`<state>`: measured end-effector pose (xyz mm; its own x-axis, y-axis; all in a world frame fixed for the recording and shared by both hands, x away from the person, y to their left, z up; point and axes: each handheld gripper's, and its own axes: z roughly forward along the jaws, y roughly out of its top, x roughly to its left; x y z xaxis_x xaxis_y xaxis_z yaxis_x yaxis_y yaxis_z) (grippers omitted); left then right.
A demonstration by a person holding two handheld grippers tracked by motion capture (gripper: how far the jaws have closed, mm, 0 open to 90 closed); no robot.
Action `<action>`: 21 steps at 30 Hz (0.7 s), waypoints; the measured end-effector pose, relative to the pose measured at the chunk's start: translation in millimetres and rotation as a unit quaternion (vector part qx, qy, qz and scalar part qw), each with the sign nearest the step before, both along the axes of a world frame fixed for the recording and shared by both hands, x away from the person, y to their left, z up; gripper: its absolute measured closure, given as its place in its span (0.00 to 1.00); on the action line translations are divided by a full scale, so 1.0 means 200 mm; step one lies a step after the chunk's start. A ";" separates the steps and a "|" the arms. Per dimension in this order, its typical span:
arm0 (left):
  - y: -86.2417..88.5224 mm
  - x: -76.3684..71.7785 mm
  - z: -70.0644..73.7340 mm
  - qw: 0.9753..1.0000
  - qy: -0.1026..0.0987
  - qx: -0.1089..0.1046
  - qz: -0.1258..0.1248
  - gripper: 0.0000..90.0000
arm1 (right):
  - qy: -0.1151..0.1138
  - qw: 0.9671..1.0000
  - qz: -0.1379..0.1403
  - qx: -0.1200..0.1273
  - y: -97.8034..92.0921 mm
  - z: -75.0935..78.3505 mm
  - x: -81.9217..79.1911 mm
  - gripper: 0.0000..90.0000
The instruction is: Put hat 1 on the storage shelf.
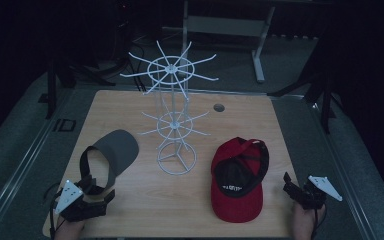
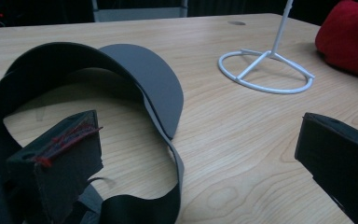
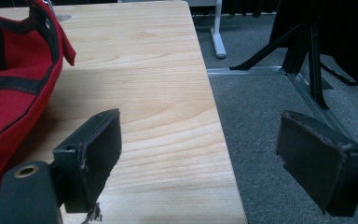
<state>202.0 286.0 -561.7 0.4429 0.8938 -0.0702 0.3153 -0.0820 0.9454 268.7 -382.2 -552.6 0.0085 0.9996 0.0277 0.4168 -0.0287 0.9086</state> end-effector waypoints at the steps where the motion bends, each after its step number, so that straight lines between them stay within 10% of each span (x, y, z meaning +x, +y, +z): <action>1: 0.00 0.00 0.00 1.000 0.000 -0.002 0.000 0.01 | -0.001 1.000 0.001 -0.003 0.00 0.00 0.00 0.16; 13: 0.00 0.00 0.01 1.000 -0.002 -0.006 0.017 0.01 | 0.016 1.000 0.016 -0.011 0.01 0.02 0.01 0.16; 21: -0.01 0.00 0.01 1.000 0.002 0.005 0.015 0.01 | 0.006 0.999 0.049 -0.008 0.03 0.20 0.00 0.16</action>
